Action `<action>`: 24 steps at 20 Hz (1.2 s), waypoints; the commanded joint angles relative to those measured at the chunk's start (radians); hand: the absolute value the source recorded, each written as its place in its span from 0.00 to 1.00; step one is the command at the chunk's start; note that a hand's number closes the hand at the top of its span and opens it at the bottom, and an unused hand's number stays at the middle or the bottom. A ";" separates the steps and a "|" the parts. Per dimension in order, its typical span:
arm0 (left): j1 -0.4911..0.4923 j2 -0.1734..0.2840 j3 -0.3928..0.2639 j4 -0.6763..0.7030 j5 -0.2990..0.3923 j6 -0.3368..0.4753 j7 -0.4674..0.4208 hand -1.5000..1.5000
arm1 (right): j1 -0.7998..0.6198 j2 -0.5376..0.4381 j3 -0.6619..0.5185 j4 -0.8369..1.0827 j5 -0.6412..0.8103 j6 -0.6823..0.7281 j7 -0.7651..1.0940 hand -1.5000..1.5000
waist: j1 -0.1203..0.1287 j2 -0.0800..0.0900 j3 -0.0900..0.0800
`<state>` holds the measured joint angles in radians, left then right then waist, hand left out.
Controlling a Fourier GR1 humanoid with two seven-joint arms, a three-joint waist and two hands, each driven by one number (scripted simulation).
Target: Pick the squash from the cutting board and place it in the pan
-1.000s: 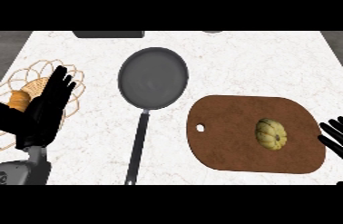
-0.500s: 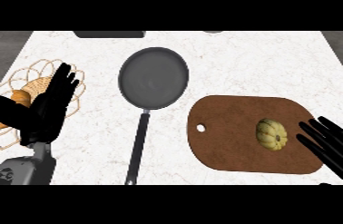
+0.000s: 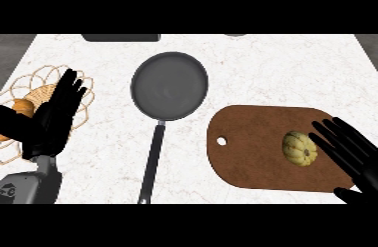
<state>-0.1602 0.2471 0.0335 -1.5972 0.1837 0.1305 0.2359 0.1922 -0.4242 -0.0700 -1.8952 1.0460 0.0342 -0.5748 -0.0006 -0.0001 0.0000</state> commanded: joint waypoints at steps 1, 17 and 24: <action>-0.030 -0.024 0.008 0.009 -0.013 0.001 0.008 0.50 | -0.108 0.017 0.010 0.112 0.053 0.018 0.003 0.00 | 0.002 0.001 0.000; -0.038 -0.067 0.045 0.076 -0.049 -0.051 -0.041 0.50 | -0.216 0.142 0.094 0.221 0.167 0.032 0.031 0.00 | -0.001 0.000 0.000; -0.010 -0.063 0.035 -0.060 -0.057 -0.040 0.065 0.50 | -0.312 0.101 0.044 0.456 0.139 -0.106 -0.152 1.00 | 0.007 0.001 0.001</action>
<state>-0.1456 0.1786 0.0639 -1.6229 0.1220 0.0877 0.2480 -0.0662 -0.3275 -0.0239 -1.5603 1.1937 0.0018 -0.6524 0.0002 -0.0062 -0.0107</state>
